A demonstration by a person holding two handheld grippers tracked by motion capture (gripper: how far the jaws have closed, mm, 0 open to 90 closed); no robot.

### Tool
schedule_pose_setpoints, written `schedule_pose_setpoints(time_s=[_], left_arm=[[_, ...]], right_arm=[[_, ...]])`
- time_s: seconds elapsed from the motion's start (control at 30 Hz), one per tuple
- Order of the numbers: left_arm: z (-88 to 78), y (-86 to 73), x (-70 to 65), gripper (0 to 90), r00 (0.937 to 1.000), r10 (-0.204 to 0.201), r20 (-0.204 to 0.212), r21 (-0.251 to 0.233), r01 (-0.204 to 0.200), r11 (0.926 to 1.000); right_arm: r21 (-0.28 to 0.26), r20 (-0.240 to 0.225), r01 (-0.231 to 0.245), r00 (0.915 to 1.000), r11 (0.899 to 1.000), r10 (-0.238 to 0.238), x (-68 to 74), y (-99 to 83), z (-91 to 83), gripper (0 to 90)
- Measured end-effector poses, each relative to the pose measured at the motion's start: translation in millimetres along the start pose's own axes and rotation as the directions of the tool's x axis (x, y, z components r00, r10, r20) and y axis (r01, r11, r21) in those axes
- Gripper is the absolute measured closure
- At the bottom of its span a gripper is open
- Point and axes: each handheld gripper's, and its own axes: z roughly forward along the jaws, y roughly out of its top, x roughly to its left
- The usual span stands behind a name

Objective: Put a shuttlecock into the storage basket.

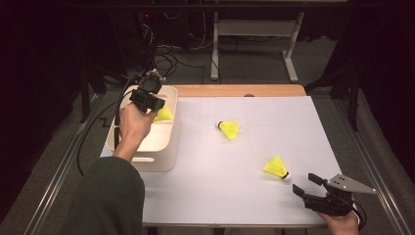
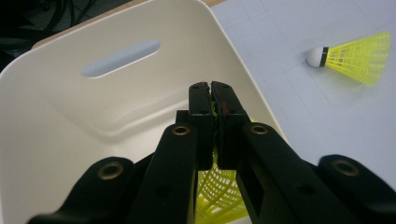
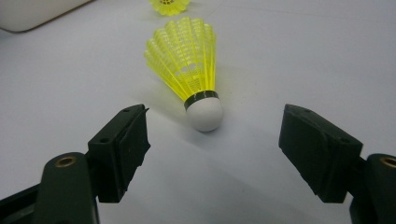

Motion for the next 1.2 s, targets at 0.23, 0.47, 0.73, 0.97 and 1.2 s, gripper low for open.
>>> schedule_pose_setpoints(time_s=[0.23,0.47,0.73,0.97,1.2], left_arm=[[5.0,-5.1,7.8,87.8,0.9997,-0.023,-0.007,0.011,0.023,0.9997],[12.0,-7.8,11.9,87.7,0.9993,-0.036,0.000,0.018,0.036,0.9992],[24.5,-11.5,18.2,87.5,0.9971,-0.072,0.024,0.019,0.072,0.9972],[31.0,-13.4,19.8,87.4,0.9961,-0.083,0.030,0.016,0.082,0.9965],[36.8,-14.1,19.2,87.3,0.9957,-0.087,0.033,0.020,0.086,0.9961]], right_arm=[[-0.004,0.000,0.002,1.0000,1.000,-0.002,-0.5,-0.1,-0.5,24.5],[-0.003,0.002,0.001,1.0000,1.000,-0.001,-0.1,-0.1,-0.6,24.5],[-0.003,0.002,0.001,1.0000,1.000,-0.001,-0.1,-0.2,-0.7,24.5],[-0.002,0.002,0.002,1.0000,1.000,-0.002,-0.3,-0.1,-0.4,24.5],[0.001,0.001,0.001,1.0000,1.000,-0.001,-0.2,-0.2,-0.5,24.5]])
